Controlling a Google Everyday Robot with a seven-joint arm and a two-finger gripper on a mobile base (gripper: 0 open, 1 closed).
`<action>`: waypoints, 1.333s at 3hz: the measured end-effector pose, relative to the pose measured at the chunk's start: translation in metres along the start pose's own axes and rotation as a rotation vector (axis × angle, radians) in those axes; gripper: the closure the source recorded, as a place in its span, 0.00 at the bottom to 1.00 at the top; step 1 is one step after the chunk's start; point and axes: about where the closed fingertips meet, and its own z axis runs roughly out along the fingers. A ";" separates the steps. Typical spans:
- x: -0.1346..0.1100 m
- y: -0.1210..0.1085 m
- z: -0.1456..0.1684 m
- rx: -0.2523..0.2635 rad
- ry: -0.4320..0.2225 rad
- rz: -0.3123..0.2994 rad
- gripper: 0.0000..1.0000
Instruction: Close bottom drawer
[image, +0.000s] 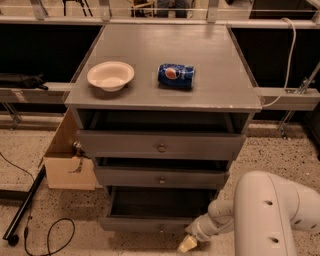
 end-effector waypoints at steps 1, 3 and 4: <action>0.000 0.000 0.000 0.000 0.000 0.000 0.53; -0.021 -0.019 -0.014 0.040 0.001 0.016 0.73; -0.031 -0.022 -0.026 0.020 -0.061 0.038 0.49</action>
Offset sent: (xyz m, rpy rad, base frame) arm 0.0000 0.0000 0.0000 0.0000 0.0000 0.0000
